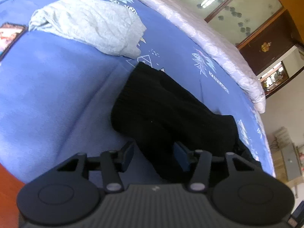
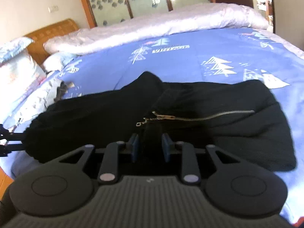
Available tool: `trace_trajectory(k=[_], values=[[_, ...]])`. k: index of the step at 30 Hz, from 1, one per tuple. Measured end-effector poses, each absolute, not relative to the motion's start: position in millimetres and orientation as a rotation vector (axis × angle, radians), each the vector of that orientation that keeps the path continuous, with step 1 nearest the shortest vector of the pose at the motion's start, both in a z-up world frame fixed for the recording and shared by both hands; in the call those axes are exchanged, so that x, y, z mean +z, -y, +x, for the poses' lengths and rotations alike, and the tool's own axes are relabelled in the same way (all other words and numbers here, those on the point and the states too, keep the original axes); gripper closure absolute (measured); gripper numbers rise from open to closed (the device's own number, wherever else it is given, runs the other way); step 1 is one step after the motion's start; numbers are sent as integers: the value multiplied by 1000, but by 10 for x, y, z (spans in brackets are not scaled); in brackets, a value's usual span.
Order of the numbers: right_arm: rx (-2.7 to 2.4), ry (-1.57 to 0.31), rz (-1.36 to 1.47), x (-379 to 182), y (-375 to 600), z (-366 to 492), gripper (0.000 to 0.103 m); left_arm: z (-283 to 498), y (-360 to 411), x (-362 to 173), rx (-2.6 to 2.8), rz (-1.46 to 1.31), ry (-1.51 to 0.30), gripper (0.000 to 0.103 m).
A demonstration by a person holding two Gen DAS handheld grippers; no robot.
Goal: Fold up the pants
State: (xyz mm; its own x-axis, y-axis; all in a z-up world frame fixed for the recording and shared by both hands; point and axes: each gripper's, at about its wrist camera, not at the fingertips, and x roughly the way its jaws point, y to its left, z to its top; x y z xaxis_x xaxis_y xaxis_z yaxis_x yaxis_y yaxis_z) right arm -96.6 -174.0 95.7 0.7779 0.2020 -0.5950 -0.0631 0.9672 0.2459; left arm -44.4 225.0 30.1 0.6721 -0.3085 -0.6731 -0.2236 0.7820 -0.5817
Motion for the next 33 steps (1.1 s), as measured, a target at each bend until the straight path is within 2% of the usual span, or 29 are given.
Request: trace_trajectory(k=[3, 6, 9, 11, 12, 15, 20, 23, 25, 26, 28, 33], values=[[101, -685, 275, 925, 1915, -1051, 72, -369, -2309, 172, -66, -756, -892, 40], [71, -719, 360, 875, 2099, -1080, 72, -271, -2307, 46, -90, -832, -940, 22], [47, -740, 435, 816, 2194, -1104, 69, -172, -2312, -47, -116, -908, -929, 22], [36, -756, 458, 786, 2180, -1081, 69, -78, -2303, -109, -114, -946, -915, 47], [36, -764, 465, 776, 2174, -1076, 69, -28, -2282, -133, -85, -931, -931, 74], [50, -771, 465, 792, 2101, -1067, 69, 16, -2187, -21, -51, -816, -915, 83], [83, -757, 442, 852, 2050, -1079, 69, -285, -1627, 567, -79, -292, -670, 83], [93, -769, 442, 823, 2017, -1048, 69, -247, -1632, 458, -71, -308, -718, 79], [101, -778, 440, 806, 1992, -1038, 69, -156, -1761, 258, -34, -382, -820, 72], [107, -782, 436, 798, 1975, -1038, 69, -133, -1835, 170, -34, -434, -858, 67], [113, -785, 421, 800, 1942, -1041, 69, -143, -2003, 54, -13, -539, -876, 44], [123, -793, 410, 784, 1898, -1018, 68, -159, -2290, -19, -34, -753, -867, 31]])
